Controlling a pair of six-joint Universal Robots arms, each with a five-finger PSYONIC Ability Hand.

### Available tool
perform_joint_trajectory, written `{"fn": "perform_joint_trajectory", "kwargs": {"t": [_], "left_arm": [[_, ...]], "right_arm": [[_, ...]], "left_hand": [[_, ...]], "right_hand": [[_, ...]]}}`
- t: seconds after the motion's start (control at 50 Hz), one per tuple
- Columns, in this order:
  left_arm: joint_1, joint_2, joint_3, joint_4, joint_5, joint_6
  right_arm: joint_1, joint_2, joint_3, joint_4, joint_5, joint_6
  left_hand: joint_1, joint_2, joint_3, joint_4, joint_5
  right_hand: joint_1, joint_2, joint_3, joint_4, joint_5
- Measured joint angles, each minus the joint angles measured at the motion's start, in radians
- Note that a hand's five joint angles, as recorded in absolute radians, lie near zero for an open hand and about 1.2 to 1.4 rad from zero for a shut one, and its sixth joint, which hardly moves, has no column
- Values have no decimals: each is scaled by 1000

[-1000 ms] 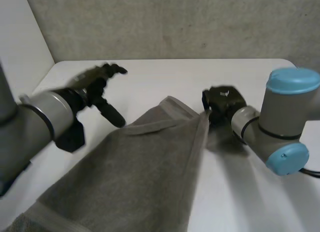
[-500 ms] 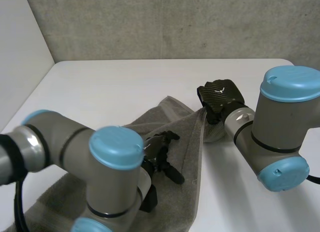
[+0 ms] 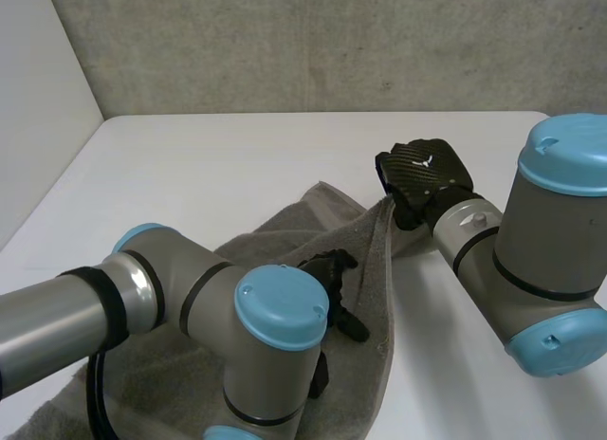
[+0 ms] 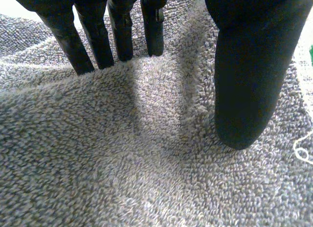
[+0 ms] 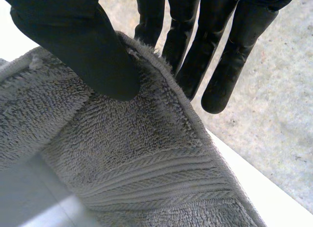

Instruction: Fold the laundry

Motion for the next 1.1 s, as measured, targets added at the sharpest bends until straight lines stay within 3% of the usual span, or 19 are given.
{"fn": "perform_joint_trajectory", "kwargs": {"t": [0.06,0.14,0.16,0.2,0.3,0.42,0.5,0.56,0.6,0.62,0.64,0.68,0.8,0.94,1.06,1.08,1.1], "left_arm": [[-1,4,1,0,2,-12],[-7,7,0,0,7,-39],[-9,5,-1,1,9,-45],[-12,1,-1,2,11,-48],[-14,-8,0,4,14,-38],[12,28,0,-6,21,13],[80,108,-5,-18,52,139],[150,169,1,-37,125,299],[163,179,4,-41,143,331],[201,197,22,-67,214,433],[201,197,22,-67,214,433],[241,198,68,-115,314,549],[319,112,217,-219,448,720],[412,-78,414,-287,484,935],[440,-153,464,-289,477,1018],[443,-161,458,-287,473,1023],[442,-158,450,-286,472,1020]], "right_arm": [[6,-11,5,0,0,1],[21,-39,15,-1,0,2],[26,-51,19,-1,0,2],[31,-63,22,-2,0,2],[30,-80,21,-4,-1,-6],[15,-74,4,-8,0,-47],[1,-53,-10,-3,-1,-121],[-2,-29,-16,0,-1,-210],[-1,-24,-17,0,-1,-228],[1,-6,-20,0,-1,-269],[1,-6,-20,0,-1,-269],[5,24,-25,-2,0,-293],[10,83,-42,-5,2,-295],[13,142,-57,-21,12,-283],[10,161,-58,-47,32,-281],[8,166,-58,-58,41,-282],[5,171,-58,-75,53,-282]], "left_hand": [[0,2,2,1,2],[175,163,163,163,162],[400,407,405,383,374],[630,619,609,609,608],[772,796,792,793,784],[794,825,821,823,811],[801,832,827,831,820],[802,833,829,832,822],[802,834,830,833,823],[802,834,830,833,823],[802,834,830,833,823],[802,834,830,834,824],[802,834,831,835,824],[802,834,832,836,824],[787,803,817,821,811],[576,605,608,606,606],[576,605,608,606,606]], "right_hand": [[0,0,0,0,0],[0,0,0,0,0],[0,0,0,0,0],[0,0,0,0,0],[6,0,0,0,0],[6,0,0,5,0],[6,0,0,5,0],[6,0,0,5,1],[6,0,0,5,1],[6,0,0,5,1],[6,0,0,5,1],[6,0,0,5,1],[6,0,1,5,1],[6,0,1,5,1],[6,0,1,5,1],[6,0,1,5,1],[6,0,1,5,2]]}}
